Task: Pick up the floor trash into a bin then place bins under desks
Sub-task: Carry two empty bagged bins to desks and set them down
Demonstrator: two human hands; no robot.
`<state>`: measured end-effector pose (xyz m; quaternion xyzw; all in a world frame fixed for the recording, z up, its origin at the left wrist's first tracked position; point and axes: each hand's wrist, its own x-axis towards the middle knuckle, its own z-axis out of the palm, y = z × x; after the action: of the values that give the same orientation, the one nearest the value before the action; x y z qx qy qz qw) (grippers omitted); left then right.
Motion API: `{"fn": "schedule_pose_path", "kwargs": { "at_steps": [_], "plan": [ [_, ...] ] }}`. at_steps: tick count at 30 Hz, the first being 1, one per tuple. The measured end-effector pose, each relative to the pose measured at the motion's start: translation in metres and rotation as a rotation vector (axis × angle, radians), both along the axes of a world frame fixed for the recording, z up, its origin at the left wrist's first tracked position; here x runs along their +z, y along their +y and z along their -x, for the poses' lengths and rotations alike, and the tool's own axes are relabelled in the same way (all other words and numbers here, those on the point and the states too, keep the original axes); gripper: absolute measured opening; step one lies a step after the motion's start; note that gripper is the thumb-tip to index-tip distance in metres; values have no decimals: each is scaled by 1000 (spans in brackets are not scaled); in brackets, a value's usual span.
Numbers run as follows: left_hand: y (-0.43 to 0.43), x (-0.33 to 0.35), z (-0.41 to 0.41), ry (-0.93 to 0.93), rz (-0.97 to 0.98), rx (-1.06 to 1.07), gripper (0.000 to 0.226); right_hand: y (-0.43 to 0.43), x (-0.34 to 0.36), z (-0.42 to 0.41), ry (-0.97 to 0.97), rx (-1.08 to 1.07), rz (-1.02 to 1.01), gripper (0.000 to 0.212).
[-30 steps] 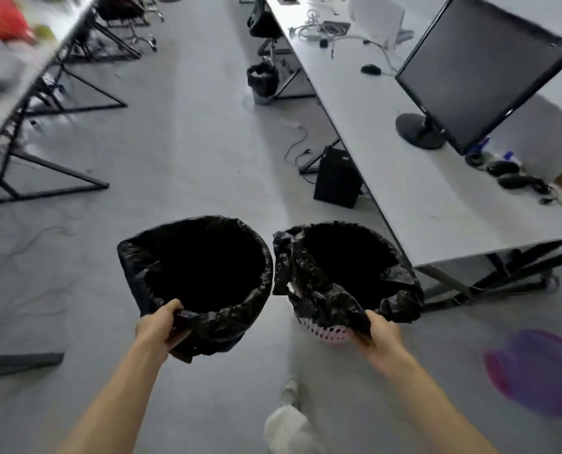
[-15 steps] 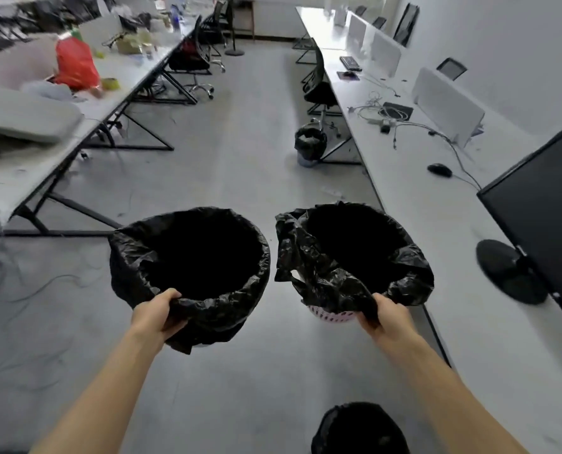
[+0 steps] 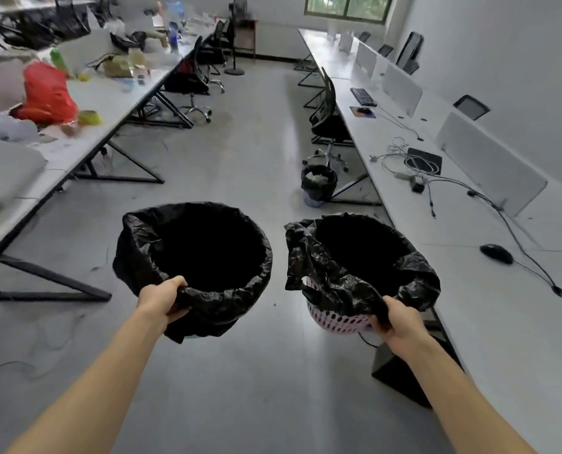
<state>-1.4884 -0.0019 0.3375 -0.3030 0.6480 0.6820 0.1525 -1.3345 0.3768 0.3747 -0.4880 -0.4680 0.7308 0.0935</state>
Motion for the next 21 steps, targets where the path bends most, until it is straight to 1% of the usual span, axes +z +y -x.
{"fn": "schedule_pose_path", "kwargs": {
  "at_steps": [2,3,4,8,9,12,16,21],
  "plan": [
    [22,5,61,18,-6,-34,27,15,1,52,27,-12,4,15],
    [27,8,68,20,-11,-18,29,16,5,58,28,-22,-9,14],
    [43,8,113,24,-7,-35,30,31,0,97,35,-23,4,14],
    [88,8,222,14,4,-30,26,70,-10,200,25,-32,0,17],
    [106,7,263,18,-19,-28,27,89,-12,242,46,-16,7,17],
    [144,10,345,9,-6,19,31,129,-9,333,19,0,19,17],
    [184,22,450,6,-1,51,33,176,13,457,30,16,5,16],
    [211,26,564,1,10,99,34,218,21,586,29,34,4,10]
  ]
}}
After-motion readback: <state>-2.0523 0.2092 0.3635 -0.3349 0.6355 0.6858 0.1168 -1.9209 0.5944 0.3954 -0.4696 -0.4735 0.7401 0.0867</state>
